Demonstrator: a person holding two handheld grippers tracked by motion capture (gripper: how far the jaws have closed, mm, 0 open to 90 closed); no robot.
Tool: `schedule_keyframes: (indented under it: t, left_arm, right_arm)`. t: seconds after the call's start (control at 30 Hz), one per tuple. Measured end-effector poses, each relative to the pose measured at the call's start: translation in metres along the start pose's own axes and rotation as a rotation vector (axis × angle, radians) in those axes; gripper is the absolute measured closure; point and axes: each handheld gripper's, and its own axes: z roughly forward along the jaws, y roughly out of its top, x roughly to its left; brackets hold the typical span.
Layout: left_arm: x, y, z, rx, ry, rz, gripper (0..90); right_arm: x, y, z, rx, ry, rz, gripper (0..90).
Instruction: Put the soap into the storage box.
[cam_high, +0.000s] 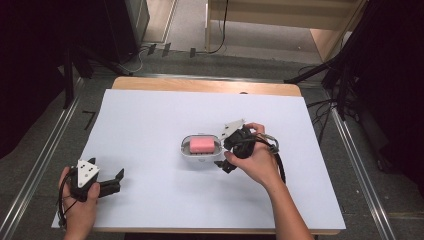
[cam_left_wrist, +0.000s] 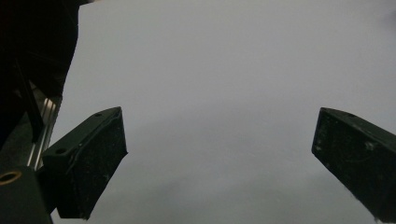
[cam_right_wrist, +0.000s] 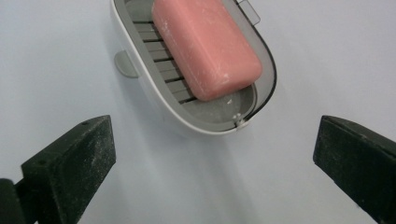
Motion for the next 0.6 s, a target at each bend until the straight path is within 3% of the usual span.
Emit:
schedule_keyframes:
  t: [0.07,0.13,0.37,0.47,0.6]
  left_arm:
    - [0.001,0.0,-0.001,-0.007,0.019,-0.012,3.6]
    - [0.002,0.0,0.0,0.002,0.011,-0.025,3.6]
    - [0.0,0.0,-0.001,-0.008,0.02,-0.006,3.6]
    - [0.004,0.0,-0.001,-0.01,0.003,-0.045,3.6]
    - [0.004,0.0,-0.002,-0.014,0.003,-0.046,3.6]
  right_arm:
    - [0.0,-0.006,-0.001,-0.024,0.007,0.021,0.0]
    - [0.0,-0.012,-0.003,-0.037,0.014,0.031,0.0]
    - [0.002,-0.03,-0.006,-0.066,0.012,0.085,0.0]
    - [0.004,-0.038,-0.008,-0.079,0.004,0.109,0.0]
    - [0.006,-0.054,-0.011,-0.097,-0.018,0.134,0.0]
